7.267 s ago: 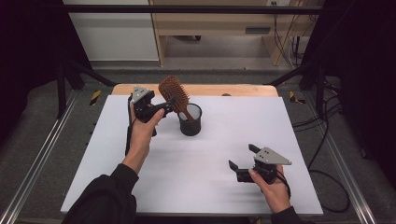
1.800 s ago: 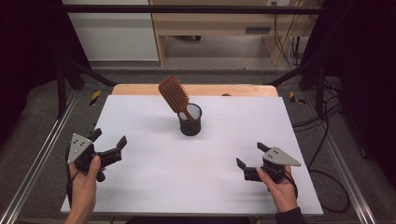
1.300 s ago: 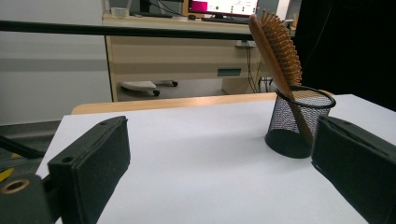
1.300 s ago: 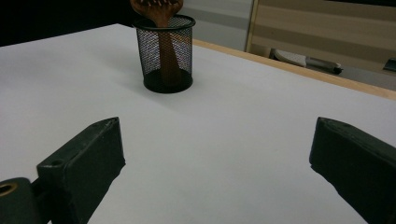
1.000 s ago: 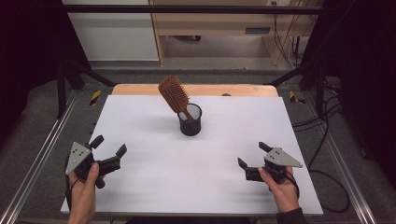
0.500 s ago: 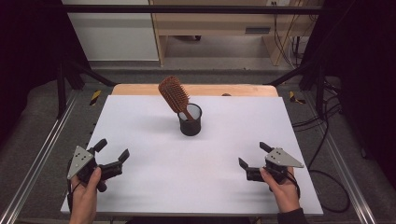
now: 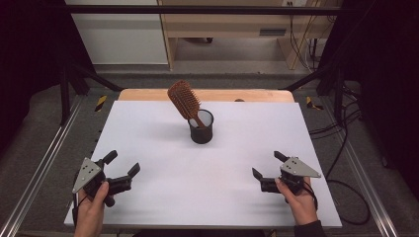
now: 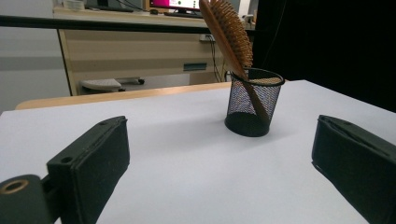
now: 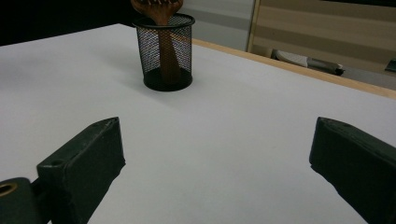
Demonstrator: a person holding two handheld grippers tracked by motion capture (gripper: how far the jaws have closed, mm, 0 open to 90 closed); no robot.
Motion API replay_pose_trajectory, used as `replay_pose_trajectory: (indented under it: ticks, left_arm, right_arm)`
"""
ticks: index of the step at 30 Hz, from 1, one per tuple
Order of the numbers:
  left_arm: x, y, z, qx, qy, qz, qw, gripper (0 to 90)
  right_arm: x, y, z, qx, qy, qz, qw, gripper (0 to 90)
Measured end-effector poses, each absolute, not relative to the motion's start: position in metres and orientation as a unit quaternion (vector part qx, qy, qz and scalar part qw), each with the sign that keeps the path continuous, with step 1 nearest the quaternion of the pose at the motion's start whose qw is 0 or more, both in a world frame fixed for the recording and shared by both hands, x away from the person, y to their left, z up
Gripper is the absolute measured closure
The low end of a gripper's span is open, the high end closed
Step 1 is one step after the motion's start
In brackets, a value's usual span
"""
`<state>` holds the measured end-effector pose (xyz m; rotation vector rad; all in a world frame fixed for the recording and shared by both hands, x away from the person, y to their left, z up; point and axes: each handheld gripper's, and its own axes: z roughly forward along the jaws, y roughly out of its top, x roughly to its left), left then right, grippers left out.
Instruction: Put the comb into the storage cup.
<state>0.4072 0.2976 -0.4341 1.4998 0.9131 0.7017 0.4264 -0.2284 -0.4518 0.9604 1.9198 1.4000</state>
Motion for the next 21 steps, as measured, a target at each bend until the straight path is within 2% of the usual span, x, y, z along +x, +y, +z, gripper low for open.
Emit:
replay_pose_trajectory:
  ticks: [21]
  left_arm:
    - [0.395,0.309,-0.442,0.629,0.393,0.299,0.601,4.3]
  right_arm:
    - [0.422,-0.252,-0.459,0.367,0.700,0.550,0.270,3.9]
